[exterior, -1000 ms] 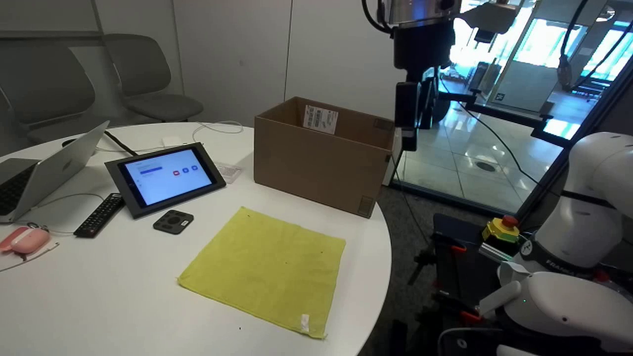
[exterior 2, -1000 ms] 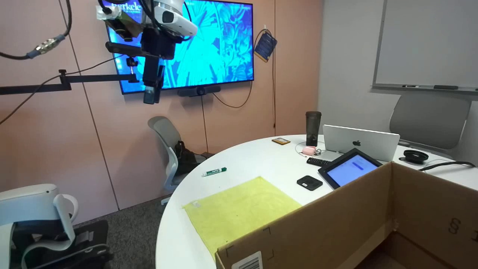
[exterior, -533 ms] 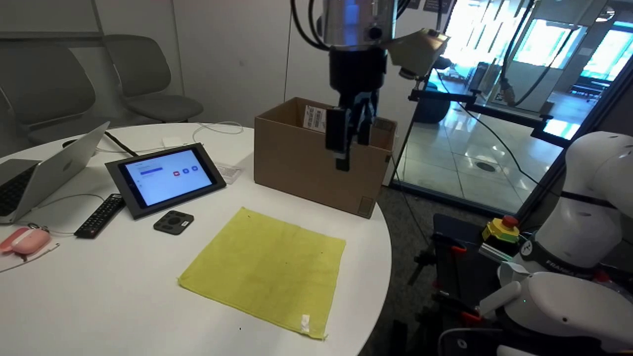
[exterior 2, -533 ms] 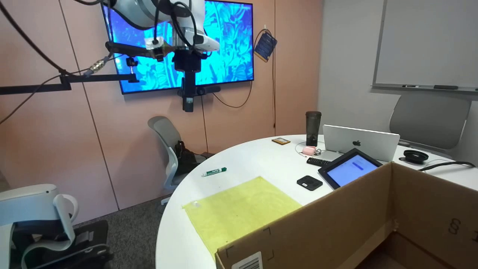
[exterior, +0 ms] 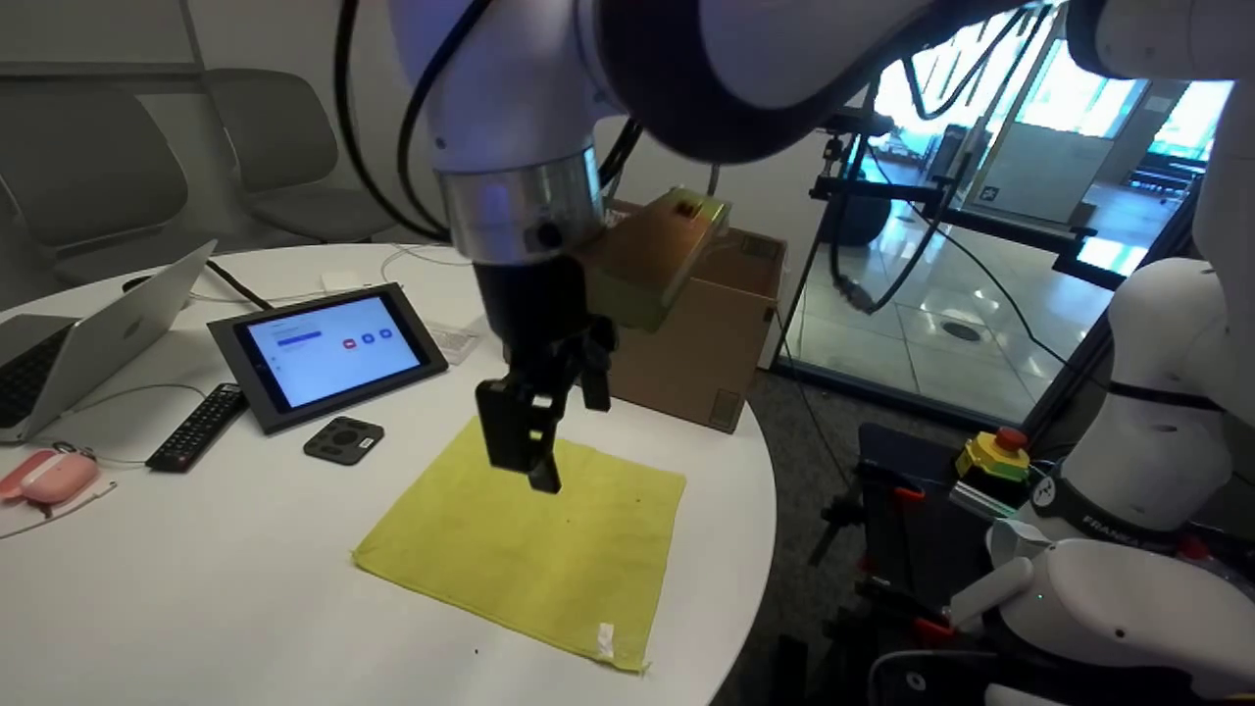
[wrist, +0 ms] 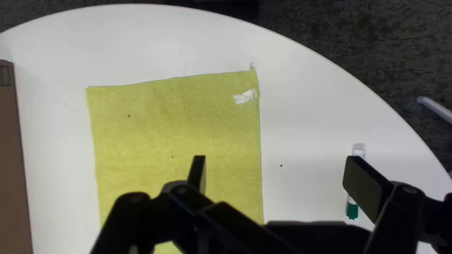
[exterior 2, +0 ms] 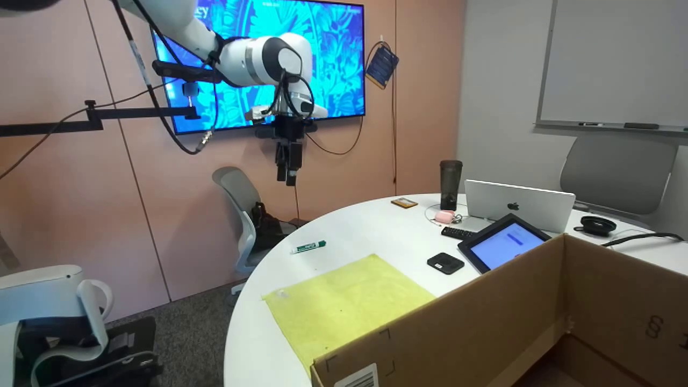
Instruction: Pick up the pen, put it on the lime towel, fold the towel, pick up the folded towel and put it in the box.
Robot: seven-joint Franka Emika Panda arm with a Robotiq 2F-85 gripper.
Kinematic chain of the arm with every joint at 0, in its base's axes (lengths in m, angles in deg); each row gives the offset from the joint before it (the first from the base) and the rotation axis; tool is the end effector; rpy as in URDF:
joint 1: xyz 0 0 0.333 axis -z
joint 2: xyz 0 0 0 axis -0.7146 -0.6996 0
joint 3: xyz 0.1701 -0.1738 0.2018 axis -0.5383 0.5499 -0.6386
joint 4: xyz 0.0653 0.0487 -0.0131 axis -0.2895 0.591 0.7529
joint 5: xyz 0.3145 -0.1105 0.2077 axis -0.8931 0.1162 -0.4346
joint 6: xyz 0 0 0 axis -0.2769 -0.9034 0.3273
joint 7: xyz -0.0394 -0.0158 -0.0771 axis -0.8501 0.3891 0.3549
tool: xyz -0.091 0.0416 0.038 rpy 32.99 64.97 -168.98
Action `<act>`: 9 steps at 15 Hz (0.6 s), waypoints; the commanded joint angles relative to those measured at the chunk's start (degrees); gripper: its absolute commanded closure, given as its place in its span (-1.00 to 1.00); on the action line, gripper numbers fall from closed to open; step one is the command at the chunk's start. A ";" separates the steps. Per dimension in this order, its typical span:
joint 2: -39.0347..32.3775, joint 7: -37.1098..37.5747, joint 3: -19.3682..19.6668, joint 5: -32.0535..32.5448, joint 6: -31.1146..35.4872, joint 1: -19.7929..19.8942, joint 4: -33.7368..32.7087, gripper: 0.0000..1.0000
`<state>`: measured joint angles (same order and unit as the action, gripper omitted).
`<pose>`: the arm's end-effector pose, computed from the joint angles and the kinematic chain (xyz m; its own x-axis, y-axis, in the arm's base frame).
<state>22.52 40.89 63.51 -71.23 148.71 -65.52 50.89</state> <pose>0.5671 0.3467 0.3802 0.9814 0.0027 -0.1920 0.0268 -0.9920 0.1232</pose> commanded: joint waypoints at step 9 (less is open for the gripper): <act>-23.30 -5.66 6.09 0.50 13.74 -9.08 -19.65 -1.00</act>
<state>3.32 38.46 68.52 -70.41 159.15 -73.34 35.82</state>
